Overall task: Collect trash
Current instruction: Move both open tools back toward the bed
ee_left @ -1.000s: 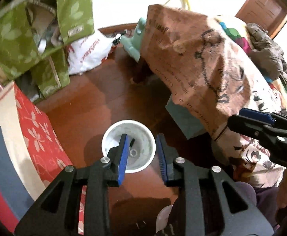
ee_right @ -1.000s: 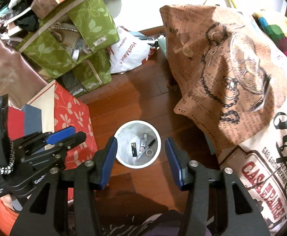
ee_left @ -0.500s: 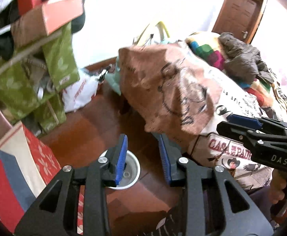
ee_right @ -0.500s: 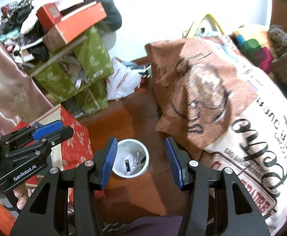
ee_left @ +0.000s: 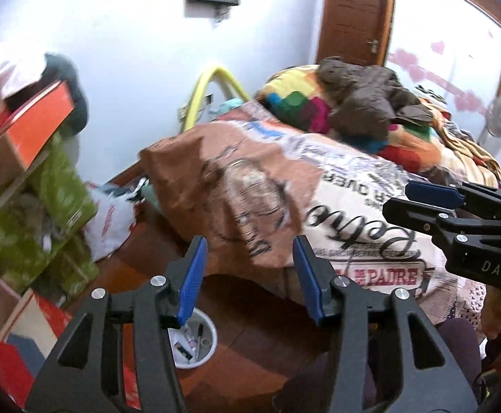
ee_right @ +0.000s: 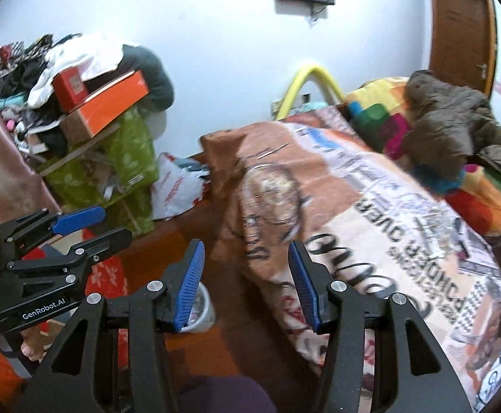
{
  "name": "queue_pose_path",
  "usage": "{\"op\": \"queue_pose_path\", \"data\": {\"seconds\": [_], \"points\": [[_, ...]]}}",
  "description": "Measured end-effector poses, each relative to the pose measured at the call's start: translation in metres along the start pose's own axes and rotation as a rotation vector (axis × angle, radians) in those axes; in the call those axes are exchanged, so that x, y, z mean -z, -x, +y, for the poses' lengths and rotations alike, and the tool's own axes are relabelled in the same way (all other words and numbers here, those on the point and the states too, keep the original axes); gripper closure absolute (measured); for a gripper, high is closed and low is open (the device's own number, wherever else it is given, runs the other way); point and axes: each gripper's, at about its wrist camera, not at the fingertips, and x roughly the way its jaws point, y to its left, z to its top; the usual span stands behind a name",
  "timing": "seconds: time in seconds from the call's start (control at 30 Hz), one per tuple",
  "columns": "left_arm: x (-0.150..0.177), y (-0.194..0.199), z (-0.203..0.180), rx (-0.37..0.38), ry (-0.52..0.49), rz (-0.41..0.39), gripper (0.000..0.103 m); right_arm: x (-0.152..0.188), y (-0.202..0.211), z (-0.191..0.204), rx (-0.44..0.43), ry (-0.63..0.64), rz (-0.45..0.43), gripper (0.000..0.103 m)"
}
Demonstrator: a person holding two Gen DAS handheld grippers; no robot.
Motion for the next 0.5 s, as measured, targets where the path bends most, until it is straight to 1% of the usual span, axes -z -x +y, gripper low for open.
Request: {"op": "queue_pose_path", "data": {"seconds": [0.27,0.4,0.5], "points": [[-0.034,-0.022,-0.073,0.098,-0.102,-0.016,0.05,0.008,0.025,-0.067,0.108,-0.084,-0.046,0.056],[-0.043,-0.041,-0.104,0.16,-0.124,0.004,0.048,0.014,0.031,-0.105,0.166,-0.13,-0.051,0.056],[-0.048,-0.061,-0.129,0.188,-0.144,0.027,0.048,0.02,0.035,-0.137,0.202,-0.175,-0.048,0.056]]}}
